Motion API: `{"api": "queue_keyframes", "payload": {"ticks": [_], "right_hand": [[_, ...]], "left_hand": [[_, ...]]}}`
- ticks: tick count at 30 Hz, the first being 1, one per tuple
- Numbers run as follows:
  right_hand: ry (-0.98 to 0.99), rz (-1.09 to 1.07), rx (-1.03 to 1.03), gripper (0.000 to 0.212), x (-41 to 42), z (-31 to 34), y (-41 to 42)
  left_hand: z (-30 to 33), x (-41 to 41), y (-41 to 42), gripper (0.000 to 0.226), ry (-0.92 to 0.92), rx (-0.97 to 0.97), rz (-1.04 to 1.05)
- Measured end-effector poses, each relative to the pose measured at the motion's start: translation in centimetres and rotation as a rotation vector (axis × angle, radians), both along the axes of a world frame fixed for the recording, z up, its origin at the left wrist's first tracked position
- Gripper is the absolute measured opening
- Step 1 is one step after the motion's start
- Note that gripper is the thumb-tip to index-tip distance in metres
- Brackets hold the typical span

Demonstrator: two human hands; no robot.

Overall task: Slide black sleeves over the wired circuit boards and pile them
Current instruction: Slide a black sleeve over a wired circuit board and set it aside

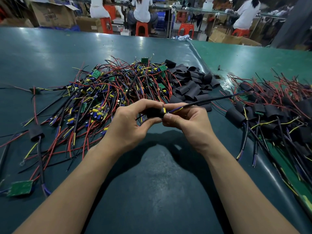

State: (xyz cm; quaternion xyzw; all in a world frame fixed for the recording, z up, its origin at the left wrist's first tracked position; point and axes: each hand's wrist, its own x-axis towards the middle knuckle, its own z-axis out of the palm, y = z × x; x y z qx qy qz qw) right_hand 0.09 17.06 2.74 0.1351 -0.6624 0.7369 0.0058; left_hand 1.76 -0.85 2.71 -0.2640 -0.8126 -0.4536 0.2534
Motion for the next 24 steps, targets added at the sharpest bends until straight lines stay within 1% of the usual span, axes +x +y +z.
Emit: {"api": "queue_keyframes", "payload": {"ticks": [4, 8, 9, 12, 15, 17, 19, 22, 24], "right_hand": [[0.006, -0.001, -0.018, 0.021, 0.14, -0.05, -0.37], [-0.024, -0.026, -0.063, 0.02, 0.0, -0.02, -0.44], [-0.028, -0.031, -0.072, 0.019, -0.06, 0.05, -0.33], [-0.029, -0.039, -0.099, 0.013, -0.21, 0.03, 0.05], [-0.029, 0.001, -0.078, 0.009, -0.04, 0.06, 0.24], [-0.052, 0.032, -0.098, 0.004, 0.04, 0.17, 0.28], [-0.058, 0.019, -0.104, 0.01, 0.04, 0.21, 0.21], [-0.019, -0.031, -0.069, 0.001, -0.15, 0.07, 0.2], [-0.018, -0.027, -0.066, 0.003, -0.1, 0.08, 0.21]], "left_hand": [[0.04, -0.09, -0.17, 0.034, 0.006, -0.012, 0.03], [0.14, -0.37, -0.66, 0.038, 0.077, -0.159, 0.062], [0.14, -0.43, -0.76, 0.037, 0.089, -0.171, 0.074], [0.08, -0.32, -0.74, 0.035, 0.128, -0.174, 0.092], [0.03, -0.24, -0.59, 0.033, 0.172, -0.192, 0.08], [0.11, -0.32, -0.67, 0.033, 0.171, -0.188, 0.075], [0.22, -0.28, -0.71, 0.034, 0.166, -0.179, 0.083], [0.31, 0.06, -0.41, 0.036, 0.161, -0.183, 0.096], [0.35, 0.22, -0.16, 0.036, 0.153, -0.174, 0.093]]}}
